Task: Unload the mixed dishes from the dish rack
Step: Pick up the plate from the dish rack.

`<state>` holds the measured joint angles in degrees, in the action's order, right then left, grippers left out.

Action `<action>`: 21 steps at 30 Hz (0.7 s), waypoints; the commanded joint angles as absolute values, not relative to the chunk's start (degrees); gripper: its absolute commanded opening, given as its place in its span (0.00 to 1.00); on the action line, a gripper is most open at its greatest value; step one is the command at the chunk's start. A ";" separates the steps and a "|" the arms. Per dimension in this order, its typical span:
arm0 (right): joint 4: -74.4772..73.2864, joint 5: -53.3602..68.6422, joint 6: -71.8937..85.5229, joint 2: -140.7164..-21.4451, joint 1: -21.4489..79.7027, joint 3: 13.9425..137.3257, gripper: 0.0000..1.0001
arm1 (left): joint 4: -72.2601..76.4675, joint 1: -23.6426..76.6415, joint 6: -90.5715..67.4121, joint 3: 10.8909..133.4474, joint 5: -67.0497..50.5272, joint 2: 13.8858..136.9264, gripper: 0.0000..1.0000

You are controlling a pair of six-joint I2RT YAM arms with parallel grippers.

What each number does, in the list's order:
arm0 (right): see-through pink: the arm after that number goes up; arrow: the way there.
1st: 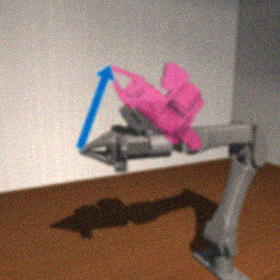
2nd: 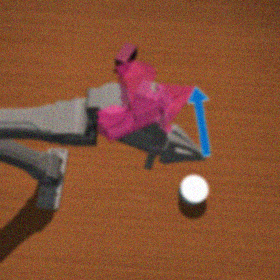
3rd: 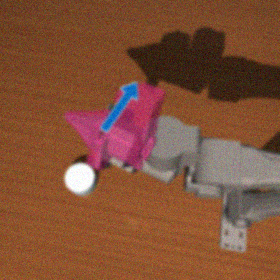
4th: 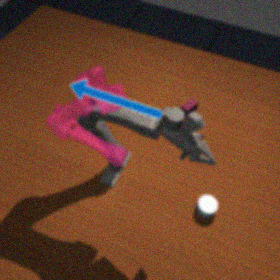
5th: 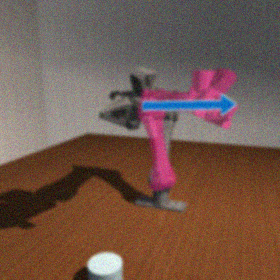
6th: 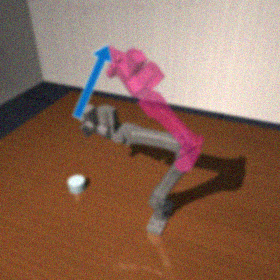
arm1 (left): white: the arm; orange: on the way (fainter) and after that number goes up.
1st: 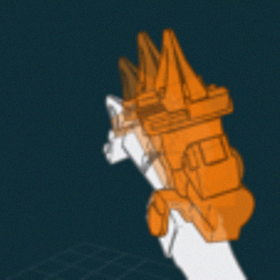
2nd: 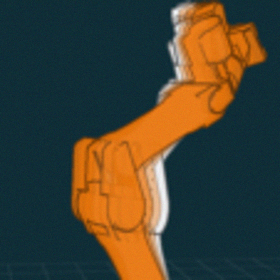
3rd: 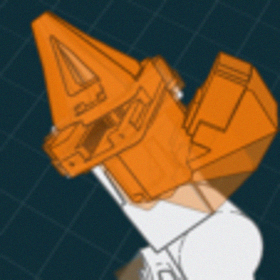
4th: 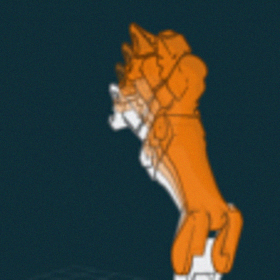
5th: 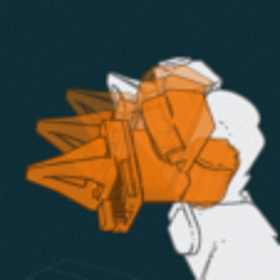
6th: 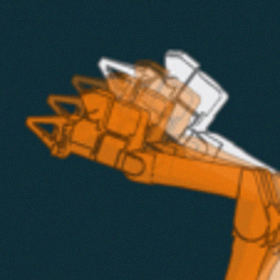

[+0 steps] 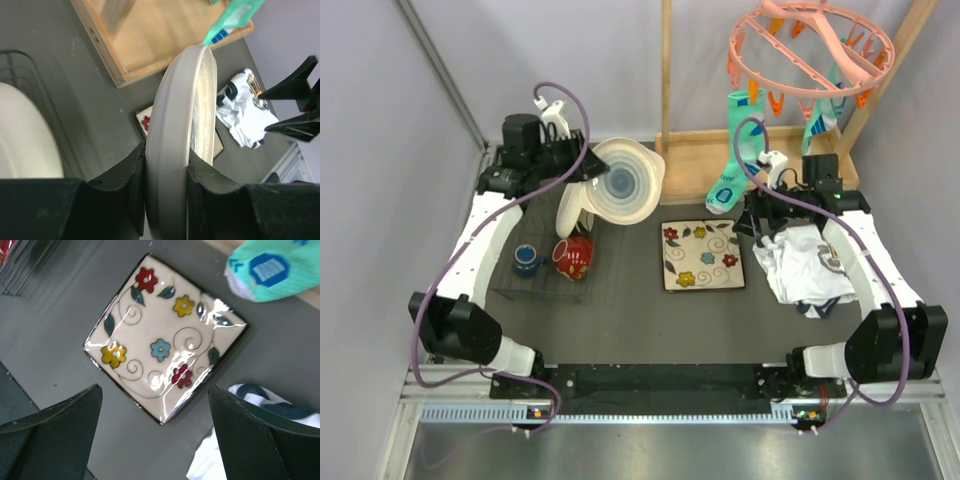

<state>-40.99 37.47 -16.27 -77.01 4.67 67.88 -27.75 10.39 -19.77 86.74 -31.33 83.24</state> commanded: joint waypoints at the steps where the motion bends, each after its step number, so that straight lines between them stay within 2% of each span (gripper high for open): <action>1: -37.35 37.62 -15.03 -71.64 2.47 68.29 0.86 | -14.77 12.92 -26.10 86.23 -37.18 84.54 0.00; 21: -42.72 34.19 -16.52 -64.43 1.67 67.94 0.88 | 2.89 25.13 -35.68 78.76 -39.20 103.43 0.00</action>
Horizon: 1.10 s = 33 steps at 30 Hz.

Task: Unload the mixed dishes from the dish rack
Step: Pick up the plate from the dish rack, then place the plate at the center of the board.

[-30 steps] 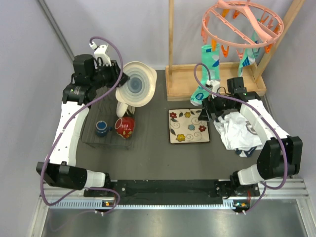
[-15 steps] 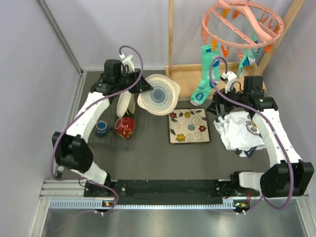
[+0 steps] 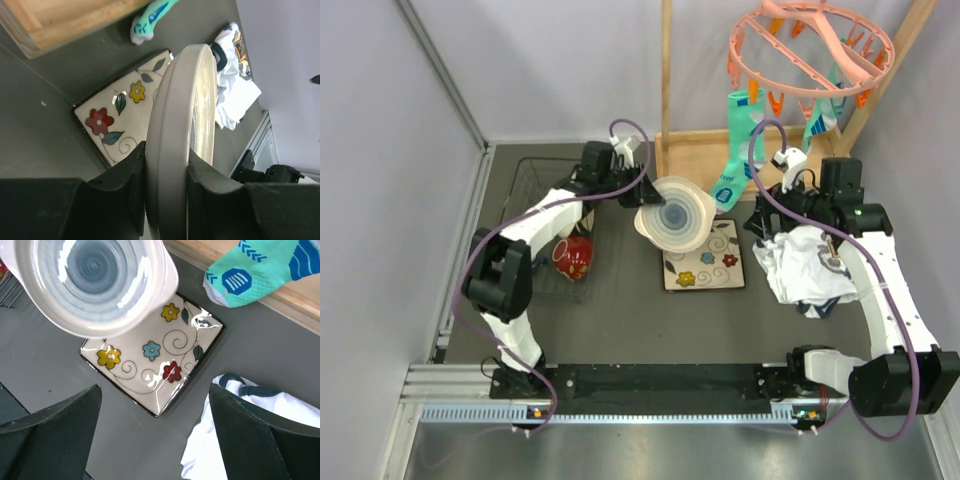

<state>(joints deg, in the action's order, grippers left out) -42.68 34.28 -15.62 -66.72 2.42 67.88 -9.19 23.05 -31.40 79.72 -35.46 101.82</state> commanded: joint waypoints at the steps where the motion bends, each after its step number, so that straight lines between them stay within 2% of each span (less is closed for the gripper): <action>1: -42.63 34.10 -16.61 -64.42 1.67 67.77 0.88 | 3.86 26.01 -35.60 78.66 -39.11 104.14 0.00; 15: -41.04 34.54 -16.88 -63.46 1.67 64.51 0.88 | 11.07 30.58 -38.76 80.42 -41.39 115.39 0.00; 28: -41.83 35.33 -17.14 -63.46 1.67 64.25 0.88 | 11.87 32.52 -39.29 81.56 -41.66 119.18 0.00; 33: -41.84 35.51 -17.23 -63.28 1.67 64.25 0.88 | 9.85 32.70 -37.27 81.74 -40.70 119.97 0.09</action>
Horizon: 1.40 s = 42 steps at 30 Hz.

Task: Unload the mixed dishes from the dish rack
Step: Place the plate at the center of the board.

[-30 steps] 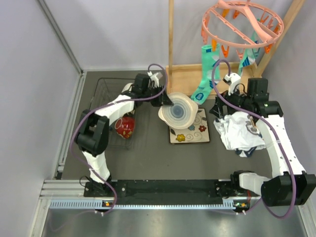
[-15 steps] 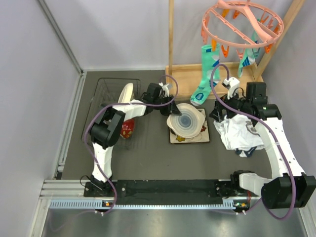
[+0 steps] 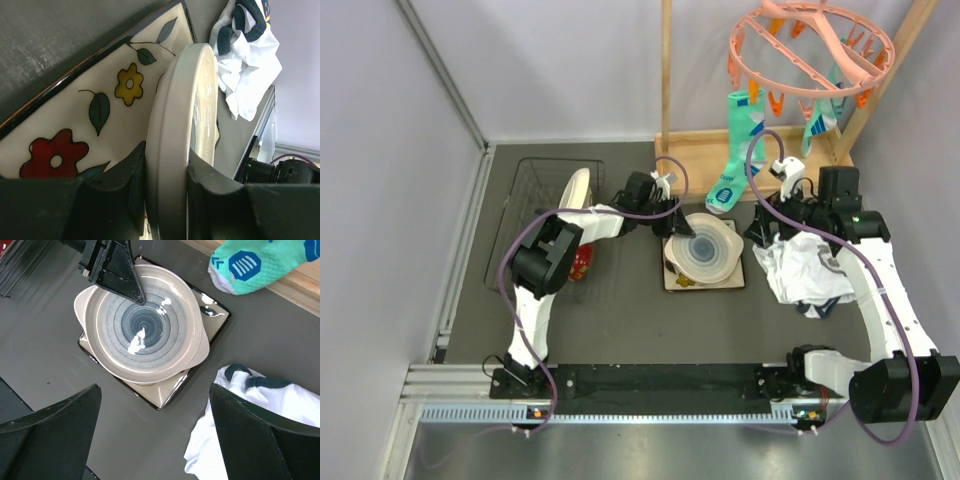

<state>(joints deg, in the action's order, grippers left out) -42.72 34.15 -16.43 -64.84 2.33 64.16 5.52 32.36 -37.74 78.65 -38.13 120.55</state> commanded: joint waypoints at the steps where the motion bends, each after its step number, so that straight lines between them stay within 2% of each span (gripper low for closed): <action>1: -41.84 35.59 -17.14 -63.28 1.67 64.16 0.89 | 9.58 32.70 -36.48 81.74 -40.43 120.06 0.10; 9: -41.75 36.04 -17.05 -63.02 1.58 63.63 0.89 | 7.56 32.70 -33.75 81.83 -39.38 120.76 0.13; 23: -41.57 36.91 -17.05 -63.19 1.76 63.37 0.89 | 5.10 32.70 -29.80 81.56 -37.62 121.29 0.33; 27: -41.57 37.26 -17.05 -63.19 1.58 63.28 0.89 | 4.66 32.61 -28.83 81.56 -37.26 121.73 0.42; 36: -41.31 37.62 -17.05 -63.19 1.67 62.93 0.89 | 3.78 32.61 -27.69 81.65 -36.21 121.73 0.49; 42: -41.22 37.88 -17.05 -63.02 1.76 62.67 0.89 | 1.85 32.61 -25.85 82.35 -33.93 121.38 0.58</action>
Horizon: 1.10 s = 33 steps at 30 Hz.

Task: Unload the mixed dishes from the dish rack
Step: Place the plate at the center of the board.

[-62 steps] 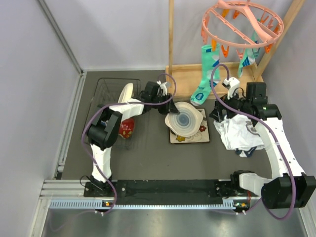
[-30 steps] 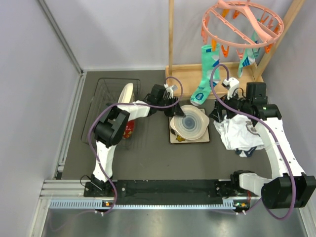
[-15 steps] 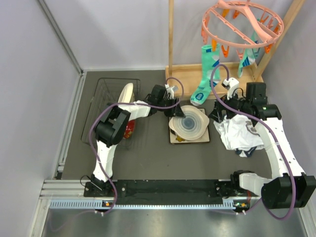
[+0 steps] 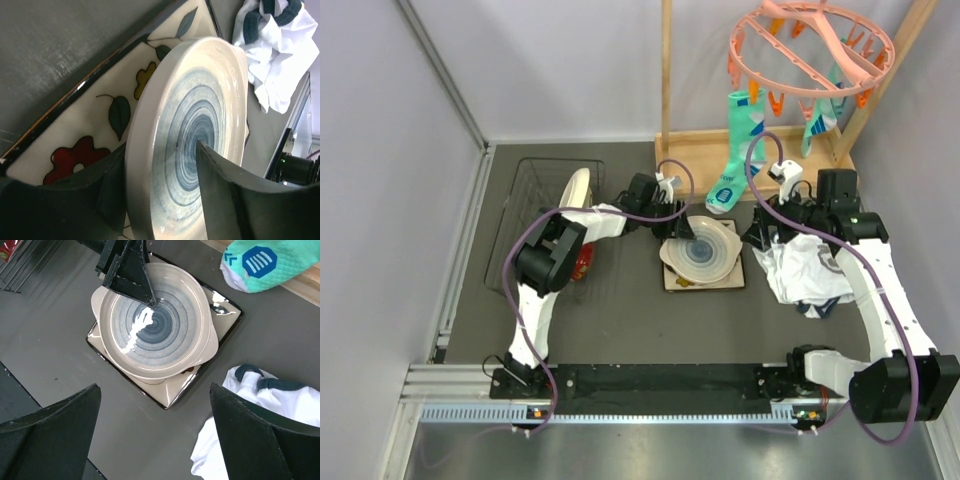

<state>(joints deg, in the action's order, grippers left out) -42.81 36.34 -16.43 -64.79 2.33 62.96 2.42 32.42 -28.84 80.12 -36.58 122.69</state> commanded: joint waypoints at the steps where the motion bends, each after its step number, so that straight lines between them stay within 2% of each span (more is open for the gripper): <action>1: -41.13 37.88 -17.05 -63.02 1.67 62.58 0.89 | 1.32 32.61 -25.58 82.35 -33.58 121.03 0.59; 11: -40.96 38.50 -16.88 -63.19 1.76 62.75 0.89 | -2.81 32.70 -20.04 82.44 -26.46 117.95 0.66; 25: -40.87 38.85 -16.79 -62.23 1.67 62.14 0.90 | -5.10 32.70 -15.74 81.65 -20.75 114.35 0.67; 33: -41.13 39.11 -16.87 -62.58 1.67 62.49 0.90 | -8.78 32.70 -10.47 84.20 -13.99 107.23 0.68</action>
<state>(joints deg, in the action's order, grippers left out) -42.52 37.63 -16.40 -63.81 2.33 62.26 -7.86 32.93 -14.83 81.12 -18.50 114.41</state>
